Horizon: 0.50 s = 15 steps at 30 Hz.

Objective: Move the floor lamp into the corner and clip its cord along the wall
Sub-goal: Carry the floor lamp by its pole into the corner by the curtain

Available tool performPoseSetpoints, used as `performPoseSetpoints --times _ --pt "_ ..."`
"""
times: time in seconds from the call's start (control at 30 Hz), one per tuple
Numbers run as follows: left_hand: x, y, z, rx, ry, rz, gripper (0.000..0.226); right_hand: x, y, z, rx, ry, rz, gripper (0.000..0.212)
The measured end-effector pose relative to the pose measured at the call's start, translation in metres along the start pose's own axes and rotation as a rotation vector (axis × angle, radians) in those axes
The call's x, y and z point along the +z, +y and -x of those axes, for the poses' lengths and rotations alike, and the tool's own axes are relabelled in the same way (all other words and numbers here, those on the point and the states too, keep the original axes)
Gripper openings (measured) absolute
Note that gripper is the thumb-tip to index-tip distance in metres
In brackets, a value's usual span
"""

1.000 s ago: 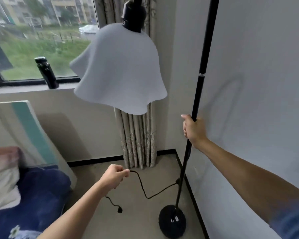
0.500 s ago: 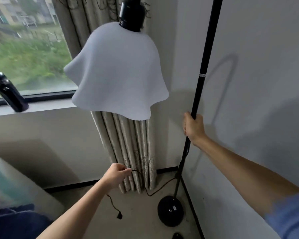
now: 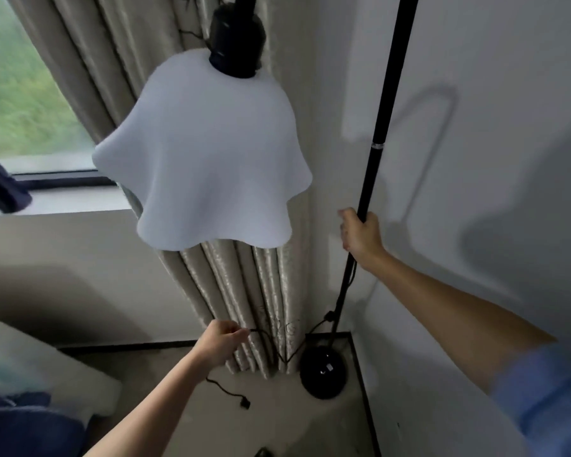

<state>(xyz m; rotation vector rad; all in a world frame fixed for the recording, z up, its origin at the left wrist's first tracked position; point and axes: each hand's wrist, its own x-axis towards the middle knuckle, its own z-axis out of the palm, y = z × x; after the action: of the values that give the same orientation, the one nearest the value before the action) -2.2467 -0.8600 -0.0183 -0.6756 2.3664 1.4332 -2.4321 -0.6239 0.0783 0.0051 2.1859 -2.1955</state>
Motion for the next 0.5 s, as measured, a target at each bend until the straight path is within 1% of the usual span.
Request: performPoseSetpoints --times 0.1,0.23,0.37,0.5 --pt "-0.002 0.006 -0.014 -0.011 -0.012 -0.011 0.021 0.002 0.005 -0.019 0.041 -0.007 -0.012 0.049" --pt "-0.006 0.012 -0.03 -0.011 -0.022 -0.011 0.018 0.002 0.01 -0.037 0.074 -0.022 -0.03 0.048" --pt "-0.01 0.012 -0.042 -0.021 -0.029 -0.036 0.02 0.002 0.011 -0.047 0.042 -0.04 -0.036 0.052" --pt "-0.003 0.009 -0.047 -0.028 -0.036 -0.044 0.023 0.0 0.013 -0.053 0.031 -0.037 -0.019 0.052"
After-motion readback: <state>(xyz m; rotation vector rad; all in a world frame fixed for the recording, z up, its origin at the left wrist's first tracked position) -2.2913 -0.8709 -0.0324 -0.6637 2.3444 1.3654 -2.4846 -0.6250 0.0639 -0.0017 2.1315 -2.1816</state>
